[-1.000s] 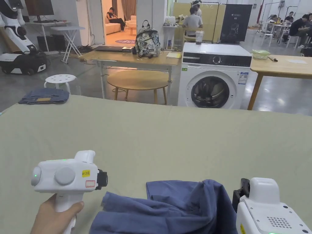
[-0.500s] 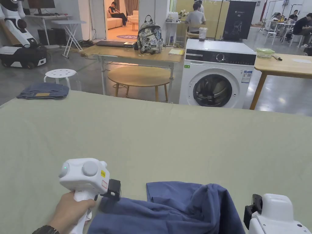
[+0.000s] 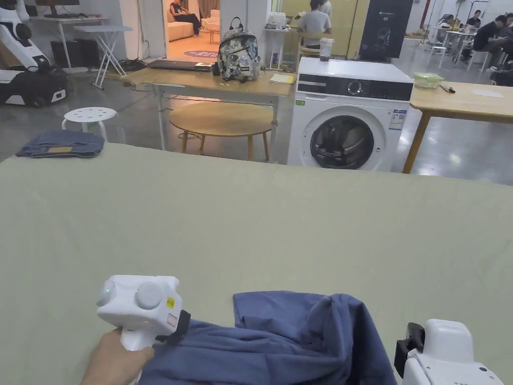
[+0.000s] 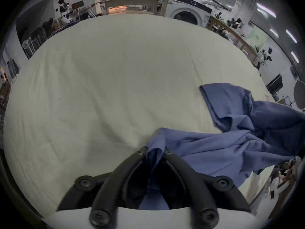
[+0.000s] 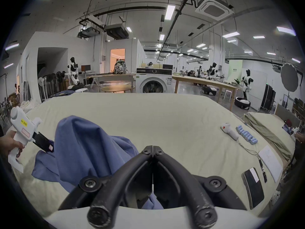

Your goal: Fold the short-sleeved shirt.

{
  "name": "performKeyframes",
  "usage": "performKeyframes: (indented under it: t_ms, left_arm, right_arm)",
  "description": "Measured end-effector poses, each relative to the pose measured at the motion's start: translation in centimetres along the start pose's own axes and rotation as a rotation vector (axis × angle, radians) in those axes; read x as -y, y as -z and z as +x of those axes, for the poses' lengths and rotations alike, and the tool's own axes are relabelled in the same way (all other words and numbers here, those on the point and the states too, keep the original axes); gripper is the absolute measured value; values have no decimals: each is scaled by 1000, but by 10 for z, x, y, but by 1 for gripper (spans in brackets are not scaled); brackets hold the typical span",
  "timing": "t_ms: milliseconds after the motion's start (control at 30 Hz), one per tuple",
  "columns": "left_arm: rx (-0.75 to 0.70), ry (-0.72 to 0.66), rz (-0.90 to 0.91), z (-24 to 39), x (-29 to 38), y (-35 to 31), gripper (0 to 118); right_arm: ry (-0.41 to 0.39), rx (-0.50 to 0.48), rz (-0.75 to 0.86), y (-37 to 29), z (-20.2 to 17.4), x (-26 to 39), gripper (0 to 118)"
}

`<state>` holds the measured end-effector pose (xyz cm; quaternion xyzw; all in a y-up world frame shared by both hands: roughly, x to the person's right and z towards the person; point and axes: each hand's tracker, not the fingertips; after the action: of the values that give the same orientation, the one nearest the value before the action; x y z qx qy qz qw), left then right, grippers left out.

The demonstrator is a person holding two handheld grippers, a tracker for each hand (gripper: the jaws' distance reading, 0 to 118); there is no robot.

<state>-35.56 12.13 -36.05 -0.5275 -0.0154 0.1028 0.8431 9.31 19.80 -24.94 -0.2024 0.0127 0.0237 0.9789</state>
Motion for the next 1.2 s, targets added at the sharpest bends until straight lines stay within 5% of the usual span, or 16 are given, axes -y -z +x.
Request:
performKeyframes:
  t_ms: [167, 333, 400, 700, 867, 900, 1200]
  left_arm:
    - [8, 40, 88, 2, 10, -22, 6]
    - [33, 43, 160, 18, 30, -59, 6]
    - [32, 49, 192, 23, 37, -69, 6]
    - [36, 59, 215, 39, 54, -89, 6]
    - [38, 53, 214, 42, 61, -94, 6]
    - [37, 54, 215, 43, 62, -95, 6]
    - [27, 78, 319, 40, 42, -133, 6]
  right_arm:
    - [-3, -9, -122, 6, 30, 3, 5]
    - [-6, -55, -293, 18, 54, 14, 74]
    - [-10, -79, -355, 23, 56, 24, 80]
    - [-60, -194, -504, 56, 25, 68, 75]
    - [-40, -238, -496, 63, 14, 77, 8]
    - [-51, -226, -485, 62, 11, 76, 4]
    - [-107, -101, -250, 22, 22, 18, 3]
